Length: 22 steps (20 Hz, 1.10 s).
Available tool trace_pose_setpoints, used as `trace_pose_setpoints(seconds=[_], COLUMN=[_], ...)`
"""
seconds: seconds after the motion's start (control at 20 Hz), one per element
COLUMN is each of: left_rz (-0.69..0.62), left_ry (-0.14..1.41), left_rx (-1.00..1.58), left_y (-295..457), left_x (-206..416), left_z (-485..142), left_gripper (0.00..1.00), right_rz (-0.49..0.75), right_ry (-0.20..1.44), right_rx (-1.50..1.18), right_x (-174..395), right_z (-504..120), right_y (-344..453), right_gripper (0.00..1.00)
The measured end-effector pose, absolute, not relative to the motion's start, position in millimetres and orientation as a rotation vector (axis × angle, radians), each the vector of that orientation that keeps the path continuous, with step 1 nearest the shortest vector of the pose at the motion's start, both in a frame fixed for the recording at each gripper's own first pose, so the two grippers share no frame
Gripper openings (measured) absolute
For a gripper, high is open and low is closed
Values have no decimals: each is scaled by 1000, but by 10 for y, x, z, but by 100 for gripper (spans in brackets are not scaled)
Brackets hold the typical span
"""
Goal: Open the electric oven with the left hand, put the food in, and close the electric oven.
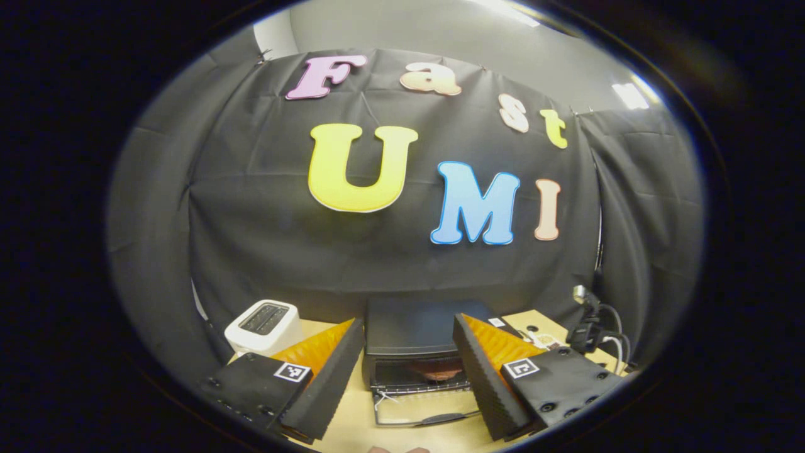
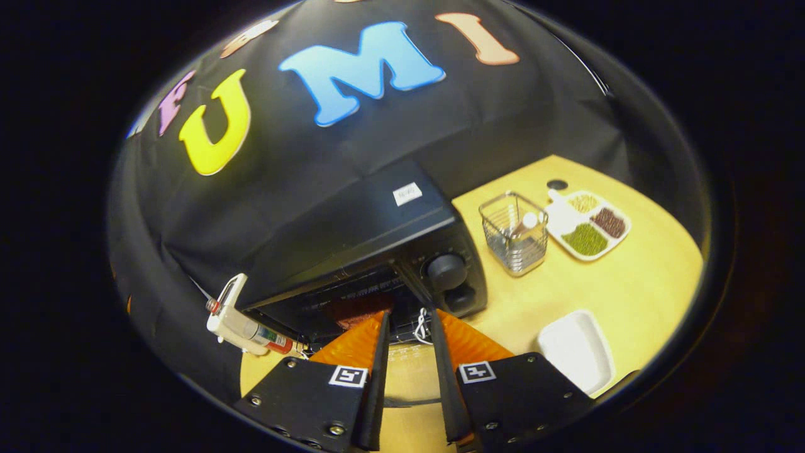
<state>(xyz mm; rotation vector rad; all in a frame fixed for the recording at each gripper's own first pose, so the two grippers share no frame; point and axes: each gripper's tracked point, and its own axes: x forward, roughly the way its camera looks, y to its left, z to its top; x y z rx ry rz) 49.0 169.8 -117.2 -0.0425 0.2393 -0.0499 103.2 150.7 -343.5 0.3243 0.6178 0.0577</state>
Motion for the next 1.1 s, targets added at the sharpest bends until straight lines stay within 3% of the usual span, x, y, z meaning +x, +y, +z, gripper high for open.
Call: trace_pose_setpoints(seconds=[0.4, 0.45, 0.5, 0.55, 0.6, 0.75, 0.95, 1.1], left_rz=[-38, -34, -31, -29, -29, -26, -25, -30], left_ry=[199, 184, 168, 157, 149, 146, 185, 241], left_rx=[-26, -24, -24, -24, -24, -8, -4, -16], left_y=[1131, 1063, 988, 918, 845, 708, 552, 463], left_x=[545, 539, 530, 509, 477, 393, 321, 298], left_z=[-984, -919, -865, -807, -774, -743, -885, -1088], left_gripper=[96, 92, 100, 100, 100, 99, 92, 96], right_rz=[105, 106, 112, 117, 130, 140, 137, 135], right_ry=[291, 260, 230, 207, 189, 146, 99, 76], right_rx=[73, 72, 73, 68, 54, 37, 61, 67], right_x=[691, 646, 613, 593, 578, 549, 521, 509], right_z=[-1743, -1568, -1412, -1289, -1197, -886, -674, -649], right_y=[1037, 989, 944, 896, 870, 792, 637, 440], right_gripper=[39, 39, 39, 31, 53, 85, 85, 85])
